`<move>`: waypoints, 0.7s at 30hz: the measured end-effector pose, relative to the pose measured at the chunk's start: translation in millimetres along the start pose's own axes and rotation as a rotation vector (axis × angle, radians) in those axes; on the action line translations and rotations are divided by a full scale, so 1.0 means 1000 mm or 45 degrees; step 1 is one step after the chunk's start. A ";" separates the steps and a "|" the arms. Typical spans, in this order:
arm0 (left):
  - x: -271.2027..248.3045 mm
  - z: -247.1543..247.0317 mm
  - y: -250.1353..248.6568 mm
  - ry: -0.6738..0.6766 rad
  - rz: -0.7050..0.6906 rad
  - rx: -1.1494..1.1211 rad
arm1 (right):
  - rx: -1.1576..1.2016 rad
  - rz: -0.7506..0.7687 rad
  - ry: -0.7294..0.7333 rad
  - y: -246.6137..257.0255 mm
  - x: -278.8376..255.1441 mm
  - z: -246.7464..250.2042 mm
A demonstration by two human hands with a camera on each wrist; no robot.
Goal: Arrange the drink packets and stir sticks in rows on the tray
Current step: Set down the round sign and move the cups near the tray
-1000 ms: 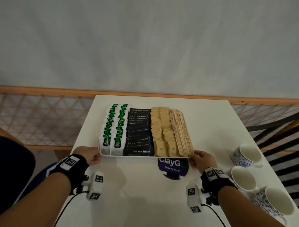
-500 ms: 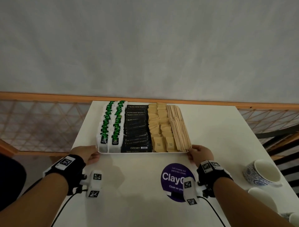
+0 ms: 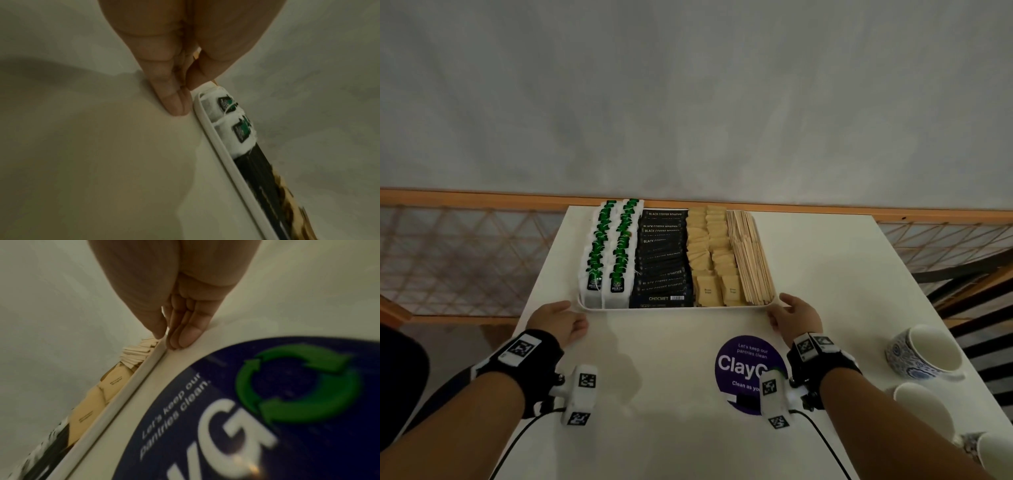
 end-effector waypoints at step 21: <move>-0.213 -0.178 0.098 0.504 -0.431 1.042 | -0.201 0.635 0.089 0.023 -0.163 0.129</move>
Point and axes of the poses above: each hand's wrist, its own x-axis towards the middle knuckle, its own z-axis out of the back of the hand, y = z × x, the point moved 9 cm from there along x, towards the middle knuckle, and after that the axes turned 6 degrees about z, right-handed, at the moved point
